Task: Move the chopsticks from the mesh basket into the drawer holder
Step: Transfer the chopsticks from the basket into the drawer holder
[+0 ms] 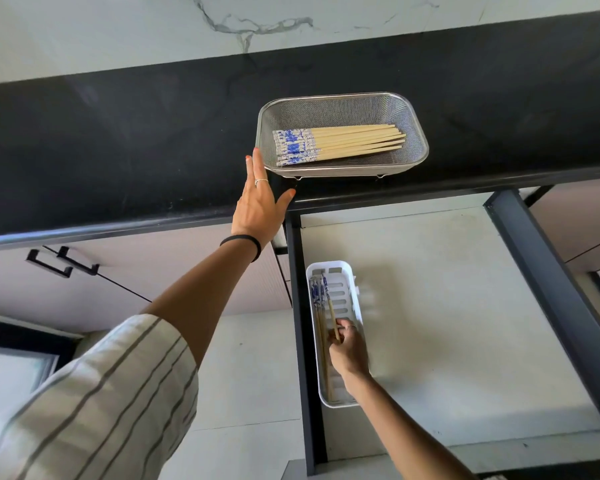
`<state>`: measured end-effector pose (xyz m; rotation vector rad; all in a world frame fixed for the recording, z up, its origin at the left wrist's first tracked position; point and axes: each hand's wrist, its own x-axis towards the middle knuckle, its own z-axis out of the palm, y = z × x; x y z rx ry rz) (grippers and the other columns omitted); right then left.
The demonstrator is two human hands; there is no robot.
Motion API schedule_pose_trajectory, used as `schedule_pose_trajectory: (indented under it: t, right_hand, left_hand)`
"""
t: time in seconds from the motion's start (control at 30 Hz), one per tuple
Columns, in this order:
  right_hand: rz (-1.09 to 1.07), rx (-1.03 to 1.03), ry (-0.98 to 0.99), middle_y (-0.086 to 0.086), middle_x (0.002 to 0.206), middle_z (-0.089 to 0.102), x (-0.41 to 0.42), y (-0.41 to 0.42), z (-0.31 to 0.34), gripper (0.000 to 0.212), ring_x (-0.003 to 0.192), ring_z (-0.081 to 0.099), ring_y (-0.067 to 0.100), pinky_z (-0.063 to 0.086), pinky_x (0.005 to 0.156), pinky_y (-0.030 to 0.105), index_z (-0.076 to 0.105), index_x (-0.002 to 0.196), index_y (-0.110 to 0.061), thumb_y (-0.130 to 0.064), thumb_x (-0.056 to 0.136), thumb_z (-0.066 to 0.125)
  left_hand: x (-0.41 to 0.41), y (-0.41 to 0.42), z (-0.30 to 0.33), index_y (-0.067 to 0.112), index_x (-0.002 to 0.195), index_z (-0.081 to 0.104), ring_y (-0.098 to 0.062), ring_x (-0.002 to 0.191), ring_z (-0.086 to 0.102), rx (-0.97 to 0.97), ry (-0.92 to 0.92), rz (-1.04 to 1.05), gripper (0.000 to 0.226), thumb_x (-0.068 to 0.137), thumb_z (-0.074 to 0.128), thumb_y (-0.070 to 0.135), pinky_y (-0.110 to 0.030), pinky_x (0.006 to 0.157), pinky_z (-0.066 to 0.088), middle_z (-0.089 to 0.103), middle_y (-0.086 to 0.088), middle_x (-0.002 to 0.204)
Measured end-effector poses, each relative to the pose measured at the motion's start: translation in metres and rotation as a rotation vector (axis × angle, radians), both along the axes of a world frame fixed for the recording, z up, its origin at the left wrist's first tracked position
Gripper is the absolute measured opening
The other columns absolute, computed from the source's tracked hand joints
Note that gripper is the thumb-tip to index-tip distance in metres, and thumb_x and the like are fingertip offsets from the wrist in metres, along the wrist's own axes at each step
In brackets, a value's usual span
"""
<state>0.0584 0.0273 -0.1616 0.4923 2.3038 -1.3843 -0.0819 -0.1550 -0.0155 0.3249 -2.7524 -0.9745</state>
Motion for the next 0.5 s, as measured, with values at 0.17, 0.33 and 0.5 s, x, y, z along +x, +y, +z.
schedule_pose_trajectory:
  t: [0.17,0.33,0.5]
  right_hand:
    - [0.005,-0.013,0.026,0.009,0.124,0.062,0.002,0.0,0.002,0.042,0.115,0.059,0.021,0.037,0.086,0.013,0.054,0.125,-0.008,0.006,0.087,0.048]
    - [0.042,0.049,0.049,0.013,0.114,0.064,0.005,0.004,0.001,0.045,0.105,0.06,0.026,0.038,0.083,0.017,0.051,0.128,-0.004,0.006,0.085,0.048]
    - [0.031,0.084,0.091,0.018,0.121,0.059,0.011,0.005,0.005,0.049,0.112,0.057,0.03,0.041,0.097,0.028,0.05,0.13,0.0,0.012,0.083,0.045]
  left_hand:
    - [0.003,0.003,-0.005,0.014,0.151,-0.007,-0.024,0.138,0.035,0.114,0.007,-0.021,0.09,0.092,0.06,0.026,-0.032,0.108,0.033,0.016,-0.006,0.159]
    - [0.003,0.003,-0.01,0.017,0.151,-0.009,-0.026,0.128,0.048,0.169,-0.008,-0.026,0.092,0.091,0.061,0.025,-0.038,0.109,0.038,0.018,-0.004,0.159]
    - [0.004,0.0,-0.016,0.016,0.151,-0.011,-0.022,0.139,0.034,0.159,0.0,-0.036,0.093,0.092,0.06,0.024,-0.031,0.109,0.03,0.018,-0.005,0.158]
